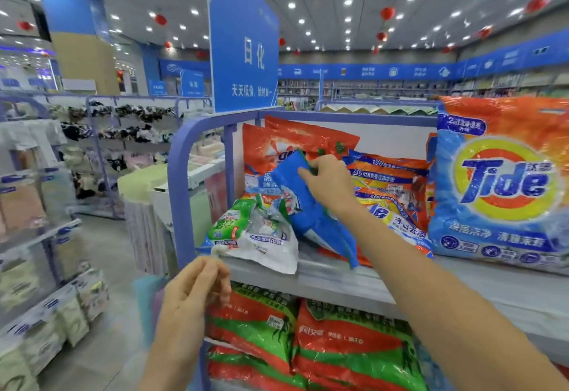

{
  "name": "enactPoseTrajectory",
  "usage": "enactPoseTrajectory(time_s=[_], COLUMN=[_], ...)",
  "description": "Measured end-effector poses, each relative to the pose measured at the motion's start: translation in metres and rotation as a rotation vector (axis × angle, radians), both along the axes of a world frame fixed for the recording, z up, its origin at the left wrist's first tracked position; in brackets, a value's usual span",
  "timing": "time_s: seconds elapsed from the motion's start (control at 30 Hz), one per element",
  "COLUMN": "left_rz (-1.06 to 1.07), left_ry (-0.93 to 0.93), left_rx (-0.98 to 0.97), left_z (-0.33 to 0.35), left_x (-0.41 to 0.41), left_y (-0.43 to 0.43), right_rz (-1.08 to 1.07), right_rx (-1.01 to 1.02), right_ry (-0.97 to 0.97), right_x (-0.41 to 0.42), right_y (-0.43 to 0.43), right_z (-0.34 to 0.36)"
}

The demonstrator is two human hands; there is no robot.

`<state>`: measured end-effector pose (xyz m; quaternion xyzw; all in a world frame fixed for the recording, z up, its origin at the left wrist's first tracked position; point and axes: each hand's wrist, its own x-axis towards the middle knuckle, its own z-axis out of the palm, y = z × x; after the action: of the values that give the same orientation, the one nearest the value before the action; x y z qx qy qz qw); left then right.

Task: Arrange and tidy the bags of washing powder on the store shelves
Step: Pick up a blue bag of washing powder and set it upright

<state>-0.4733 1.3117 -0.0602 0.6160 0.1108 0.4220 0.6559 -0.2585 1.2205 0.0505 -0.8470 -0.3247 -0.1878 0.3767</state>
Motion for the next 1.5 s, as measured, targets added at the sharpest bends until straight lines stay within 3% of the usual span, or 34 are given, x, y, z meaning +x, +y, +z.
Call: enactPoseTrajectory(time_s=[0.17,0.33,0.43,0.57,0.7,0.87,1.03,1.13,1.23,1.37,1.5], left_rz=[-0.055,-0.027,-0.018,-0.004,-0.075,-0.252,-0.493,-0.564,-0.631,-0.691,-0.718], left_ry=[0.075,0.192,0.205,0.220,-0.092,-0.198,-0.249,-0.246,-0.188,-0.087,0.016], left_rx=[0.140,0.406,0.513,0.476,0.227,-0.061,-0.335,-0.436,-0.430,-0.289,-0.167], left_z=[0.004,0.012,0.024,0.049,0.063,0.060,0.053,0.046,0.046,0.046,0.045], left_x=[0.037,0.069,0.085,0.109,0.124,0.125,0.121,0.120,0.120,0.120,0.115], left_y=[-0.015,-0.033,-0.043,-0.051,-0.053,-0.046,-0.038,-0.036,-0.037,-0.037,-0.027], right_rz=[0.068,-0.028,0.147,0.345,0.440,0.514,0.159,0.115,0.230,0.123,0.182], right_rx=[0.301,0.424,0.673,0.941,1.004,0.851,0.619,0.346,0.370,0.501,0.331], right_ry=[0.205,0.259,0.488,0.674,0.709,0.605,0.101,0.244,0.342,0.057,-0.018], right_x=[0.018,0.026,0.014,-0.016,-0.038,-0.040,-0.012,-0.005,-0.015,-0.024,-0.023], right_y=[-0.004,-0.014,-0.022,-0.023,-0.028,-0.060,-0.117,-0.132,-0.124,-0.126,-0.161], right_z=[0.072,0.147,0.171,0.172,0.163,0.154,0.106,0.044,-0.008,-0.025,-0.039])
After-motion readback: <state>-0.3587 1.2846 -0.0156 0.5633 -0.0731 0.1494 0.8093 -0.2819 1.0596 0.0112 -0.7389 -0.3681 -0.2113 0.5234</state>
